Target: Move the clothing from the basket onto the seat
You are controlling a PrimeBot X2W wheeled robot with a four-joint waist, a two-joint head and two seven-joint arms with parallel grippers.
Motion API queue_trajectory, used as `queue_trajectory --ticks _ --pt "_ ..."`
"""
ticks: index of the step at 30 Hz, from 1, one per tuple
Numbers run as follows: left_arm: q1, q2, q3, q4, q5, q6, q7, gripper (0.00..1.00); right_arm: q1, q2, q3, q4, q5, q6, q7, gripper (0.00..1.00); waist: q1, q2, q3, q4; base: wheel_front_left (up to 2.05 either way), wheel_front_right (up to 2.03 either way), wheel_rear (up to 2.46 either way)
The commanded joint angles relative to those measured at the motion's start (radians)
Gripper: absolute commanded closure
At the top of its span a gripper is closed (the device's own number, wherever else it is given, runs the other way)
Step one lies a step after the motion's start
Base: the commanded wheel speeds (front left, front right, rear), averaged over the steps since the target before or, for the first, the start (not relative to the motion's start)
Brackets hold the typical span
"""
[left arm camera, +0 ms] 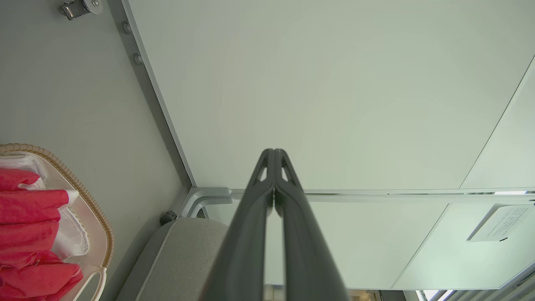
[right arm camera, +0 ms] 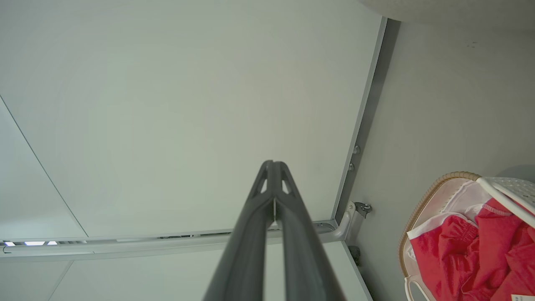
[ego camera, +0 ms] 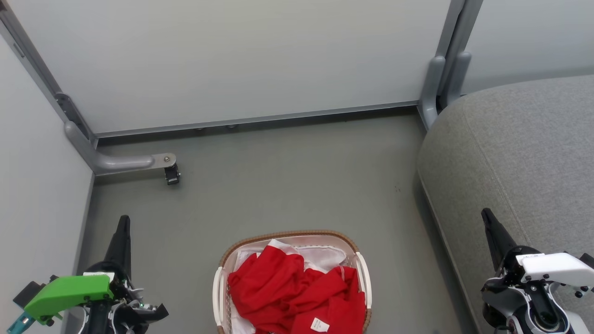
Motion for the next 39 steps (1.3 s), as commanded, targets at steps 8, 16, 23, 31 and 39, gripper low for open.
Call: queue_trajectory --ticks 8,16,23,31,39 --pt "-0.012 0.002 0.000 -0.001 0.005 -0.005 0.002 1.00 -0.004 -0.006 -0.001 -0.003 0.004 0.000 0.002 1.00 0.0000 0.0000 0.000 0.000 0.00 0.00 0.00" --pt "-0.012 0.002 0.000 -0.001 0.005 -0.005 0.002 1.00 -0.004 -0.006 -0.001 -0.003 0.004 0.000 0.002 1.00 0.0000 0.0000 0.000 0.000 0.00 0.00 0.00" --pt "-0.012 0.002 0.000 -0.001 0.005 -0.005 0.002 1.00 -0.004 -0.006 -0.001 -0.003 0.004 0.000 0.002 1.00 0.0000 0.0000 0.000 0.000 0.00 0.00 0.00" --pt "-0.012 0.002 0.000 -0.001 0.005 -0.005 0.002 1.00 -0.004 -0.006 -0.001 -0.003 0.004 0.000 0.002 1.00 0.0000 0.0000 0.000 0.000 0.00 0.00 0.00" --pt "0.025 -0.008 -0.009 0.032 0.002 0.001 -0.006 0.00 0.026 0.010 0.007 0.031 -0.002 0.000 -0.005 0.00 0.0000 0.0000 0.000 0.000 0.00 0.00 0.00"
